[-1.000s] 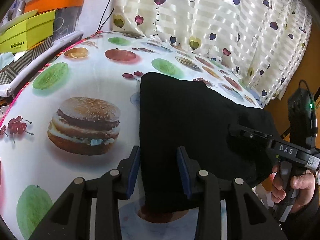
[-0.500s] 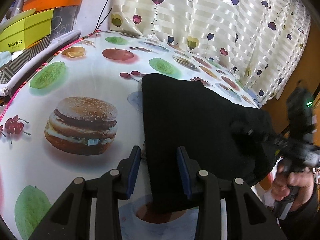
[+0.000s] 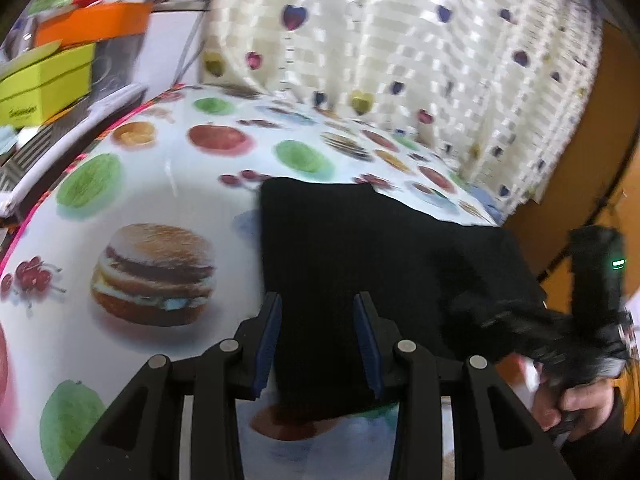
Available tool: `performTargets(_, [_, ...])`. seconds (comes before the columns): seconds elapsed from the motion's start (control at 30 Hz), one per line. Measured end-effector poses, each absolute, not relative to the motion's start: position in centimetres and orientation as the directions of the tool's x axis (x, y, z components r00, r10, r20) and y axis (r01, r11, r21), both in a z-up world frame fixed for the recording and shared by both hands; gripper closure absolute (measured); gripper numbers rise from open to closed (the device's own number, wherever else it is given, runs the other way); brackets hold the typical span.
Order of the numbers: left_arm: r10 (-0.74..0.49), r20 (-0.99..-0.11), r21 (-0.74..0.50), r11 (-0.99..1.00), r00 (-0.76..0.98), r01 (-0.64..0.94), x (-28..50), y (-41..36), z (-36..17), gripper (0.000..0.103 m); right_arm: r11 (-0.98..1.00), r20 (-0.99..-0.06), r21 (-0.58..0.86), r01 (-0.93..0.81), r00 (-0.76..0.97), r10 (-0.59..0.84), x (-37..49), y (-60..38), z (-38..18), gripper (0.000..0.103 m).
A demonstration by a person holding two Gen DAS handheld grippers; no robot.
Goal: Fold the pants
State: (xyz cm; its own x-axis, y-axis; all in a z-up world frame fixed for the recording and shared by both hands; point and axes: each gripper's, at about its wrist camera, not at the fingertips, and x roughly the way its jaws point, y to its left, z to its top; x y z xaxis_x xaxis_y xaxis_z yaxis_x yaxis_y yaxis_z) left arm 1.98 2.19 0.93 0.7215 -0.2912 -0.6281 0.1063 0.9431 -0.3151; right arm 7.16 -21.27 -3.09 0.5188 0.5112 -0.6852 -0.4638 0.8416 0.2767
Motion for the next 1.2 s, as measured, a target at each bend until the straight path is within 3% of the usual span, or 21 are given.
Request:
performTargets(0.13, [-0.287, -0.695, -0.264, 0.955, 0.659, 0.137, 2.6, 0.7, -0.7, 0.063, 0.843, -0.678, 0.269, -0.465, 0.530, 0.509, 7.2, -21.4, -2.7, 0.085])
performTargets(0.37, [-0.286, -0.689, -0.255, 0.956, 0.666, 0.146, 2.6, 0.5, -0.2, 0.063, 0.858, -0.644, 0.206, -0.470, 0.596, 0.481, 9.5, -21.0, -0.4, 0.085])
performTargets(0.63, [-0.297, -0.678, -0.268, 0.952, 0.673, 0.150, 2.6, 0.8, -0.7, 0.063, 0.888, -0.694, 0.240, -0.392, 0.571, 0.439, 14.6, -21.4, -2.3, 0.085])
performTargets(1.2, [-0.247, -0.673, -0.240, 0.964, 0.697, 0.111, 1.4, 0.2, -0.3, 0.063, 0.895, -0.696, 0.120, -0.430, 0.606, 0.384, 3.9, -23.5, -2.7, 0.073])
